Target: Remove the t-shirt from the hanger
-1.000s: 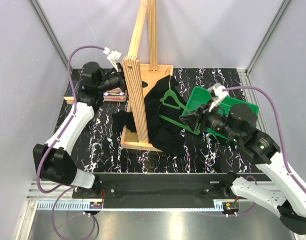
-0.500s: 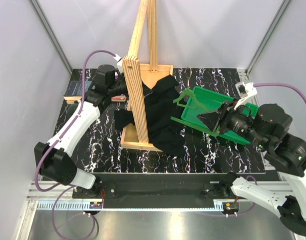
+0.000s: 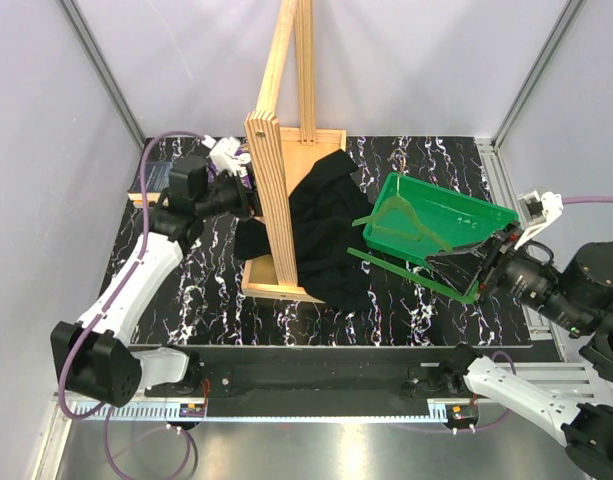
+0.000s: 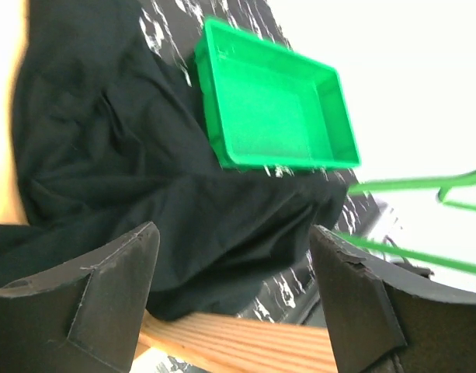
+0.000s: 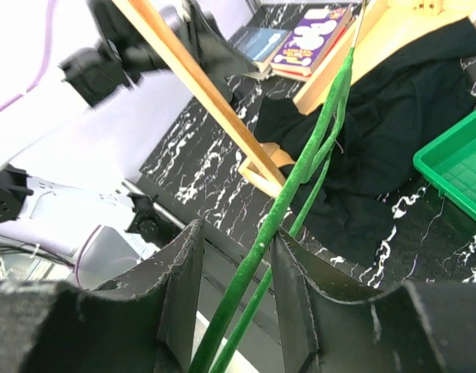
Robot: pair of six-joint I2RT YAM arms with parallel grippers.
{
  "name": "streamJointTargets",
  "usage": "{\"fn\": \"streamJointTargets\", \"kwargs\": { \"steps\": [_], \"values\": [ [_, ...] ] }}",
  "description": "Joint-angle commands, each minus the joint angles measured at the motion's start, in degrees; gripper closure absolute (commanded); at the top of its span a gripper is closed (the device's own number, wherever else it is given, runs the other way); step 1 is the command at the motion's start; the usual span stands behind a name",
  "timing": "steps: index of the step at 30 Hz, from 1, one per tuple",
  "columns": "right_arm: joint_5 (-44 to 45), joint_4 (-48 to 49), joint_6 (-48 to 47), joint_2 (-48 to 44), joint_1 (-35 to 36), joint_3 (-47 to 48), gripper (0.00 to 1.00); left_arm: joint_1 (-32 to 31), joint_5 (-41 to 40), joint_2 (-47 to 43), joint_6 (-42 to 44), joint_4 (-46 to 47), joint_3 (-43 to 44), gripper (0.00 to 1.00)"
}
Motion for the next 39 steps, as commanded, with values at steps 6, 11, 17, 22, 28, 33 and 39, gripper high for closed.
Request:
{"fn": "streamJointTargets", "kwargs": {
  "steps": [6, 11, 17, 22, 28, 33, 39],
  "values": [
    [4.2, 11.4, -0.2, 1.0, 0.0, 6.1, 1.0, -0.8, 4.1, 3.0, -7.5, 8.9, -9.9, 0.21],
    [7.5, 6.5, -3.4, 3.0, 0.1, 9.3, 1.0, -0.8, 0.8, 1.4, -6.1, 4.4, -6.8, 0.21],
    [14.2, 4.9, -5.5, 2.5, 0.1, 4.8, 1.0, -0.7, -2.2, -0.1, -5.1, 1.8, -4.9, 0.2],
    [16.5, 14.7, -10.5, 5.3, 0.0, 2.9, 1.0, -0.1, -4.3, -0.5, -7.0, 1.8, -3.2, 0.2],
    [18.9, 25.9, -16.1, 16.6, 0.0, 3.4, 1.0, 5.6, -4.4, -2.7, -11.6, 1.8, -3.6, 0.2],
    [11.9, 36.4, -20.7, 24.3, -1.1, 6.4, 1.0, 10.8, -0.9, -5.7, -10.8, 2.1, -5.0, 0.2],
    [-10.0, 43.0, -16.4, 34.1, -11.9, 14.7, 1.0, 13.0, 3.5, -8.5, -6.5, 0.3, -6.2, 0.19]
  ]
}}
